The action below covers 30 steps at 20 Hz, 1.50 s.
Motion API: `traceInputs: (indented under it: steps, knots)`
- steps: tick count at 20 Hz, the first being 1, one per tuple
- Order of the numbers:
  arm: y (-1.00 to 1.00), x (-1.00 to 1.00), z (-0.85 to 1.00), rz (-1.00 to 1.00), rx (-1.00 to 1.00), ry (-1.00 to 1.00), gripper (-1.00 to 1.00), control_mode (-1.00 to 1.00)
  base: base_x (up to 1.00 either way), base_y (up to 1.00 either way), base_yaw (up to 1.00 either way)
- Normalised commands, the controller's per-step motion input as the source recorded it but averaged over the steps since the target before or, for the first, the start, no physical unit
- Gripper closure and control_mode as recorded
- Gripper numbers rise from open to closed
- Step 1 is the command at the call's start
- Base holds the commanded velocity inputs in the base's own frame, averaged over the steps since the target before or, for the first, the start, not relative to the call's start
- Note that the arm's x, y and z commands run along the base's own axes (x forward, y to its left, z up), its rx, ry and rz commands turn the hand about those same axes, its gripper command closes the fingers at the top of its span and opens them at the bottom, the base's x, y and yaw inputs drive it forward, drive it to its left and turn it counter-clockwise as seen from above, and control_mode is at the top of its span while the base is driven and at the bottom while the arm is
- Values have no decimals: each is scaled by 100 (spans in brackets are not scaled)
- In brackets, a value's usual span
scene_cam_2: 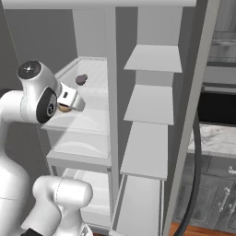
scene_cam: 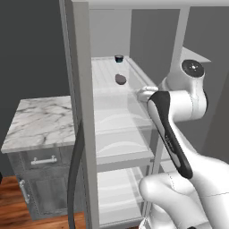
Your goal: Take the eggplant and peach from the fridge shelf and place them in the freezer drawer to begin freezing them.
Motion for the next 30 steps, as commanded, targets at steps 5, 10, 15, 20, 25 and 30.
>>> traceInputs:
  steps: [5, 10, 15, 20, 25, 30]
  knots:
    - [0, 0, 0, 0, 0, 0, 100, 100, -55, 0, 0]
    - [0, 0, 0, 0, 0, 0, 100, 100, -68, 4, 0]
    - [0, 0, 0, 0, 0, 0, 100, 100, -60, 15, -3]
    - [0, 0, 0, 0, 0, 0, 100, 100, -26, 9, -16]
    - [0, 0, 0, -6, 0, 7, 100, -100, -2, 2, -14]
    - [-35, 5, -21, -6, -1, 27, 100, -100, 0, 0, 0]
